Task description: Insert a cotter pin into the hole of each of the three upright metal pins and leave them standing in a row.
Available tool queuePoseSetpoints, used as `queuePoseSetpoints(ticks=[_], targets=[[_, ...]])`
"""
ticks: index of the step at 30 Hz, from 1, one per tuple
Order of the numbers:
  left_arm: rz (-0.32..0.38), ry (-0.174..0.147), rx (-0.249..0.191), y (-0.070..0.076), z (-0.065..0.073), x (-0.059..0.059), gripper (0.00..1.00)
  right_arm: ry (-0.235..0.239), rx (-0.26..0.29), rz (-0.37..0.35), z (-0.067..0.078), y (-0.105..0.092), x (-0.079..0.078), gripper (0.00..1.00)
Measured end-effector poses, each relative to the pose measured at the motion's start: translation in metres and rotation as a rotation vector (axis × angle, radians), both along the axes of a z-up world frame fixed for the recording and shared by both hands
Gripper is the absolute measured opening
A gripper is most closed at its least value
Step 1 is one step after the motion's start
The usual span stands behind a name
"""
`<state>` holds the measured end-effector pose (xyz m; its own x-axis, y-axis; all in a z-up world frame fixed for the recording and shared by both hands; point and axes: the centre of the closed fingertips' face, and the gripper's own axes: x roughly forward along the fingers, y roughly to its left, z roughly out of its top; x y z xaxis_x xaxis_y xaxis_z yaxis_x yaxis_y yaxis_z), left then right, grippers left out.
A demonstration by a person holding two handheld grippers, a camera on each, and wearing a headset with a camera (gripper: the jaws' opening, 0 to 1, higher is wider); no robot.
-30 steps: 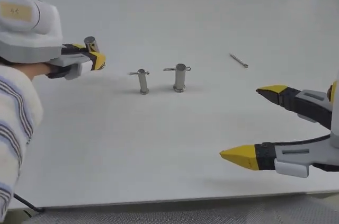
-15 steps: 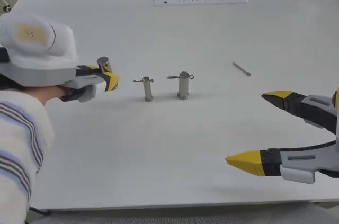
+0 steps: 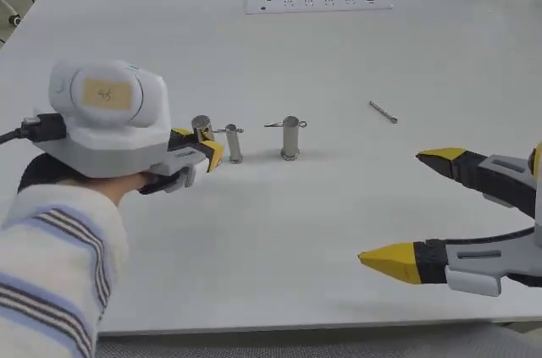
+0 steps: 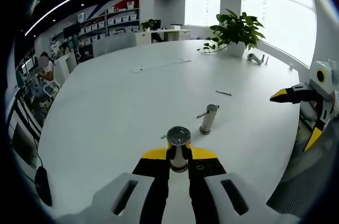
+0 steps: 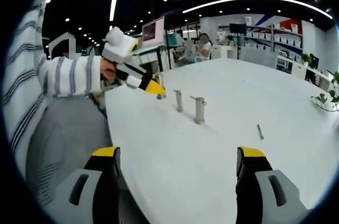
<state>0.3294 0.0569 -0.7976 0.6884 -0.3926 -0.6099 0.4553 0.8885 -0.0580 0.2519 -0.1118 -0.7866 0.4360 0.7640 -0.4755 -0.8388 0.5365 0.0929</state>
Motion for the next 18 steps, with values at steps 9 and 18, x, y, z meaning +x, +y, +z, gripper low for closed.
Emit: queuePoseSetpoints(ticks=[9, 18], targets=[[-0.017, 0.006, 0.005, -0.029, -0.019, -0.009, 0.11, 0.000, -0.002, -0.005, 0.000, -0.003, -0.002, 0.92], [-0.054, 0.053, 0.022, -0.044, -0.040, -0.019, 0.11, 0.008, 0.005, -0.016, -0.001, -0.005, -0.005, 0.94]])
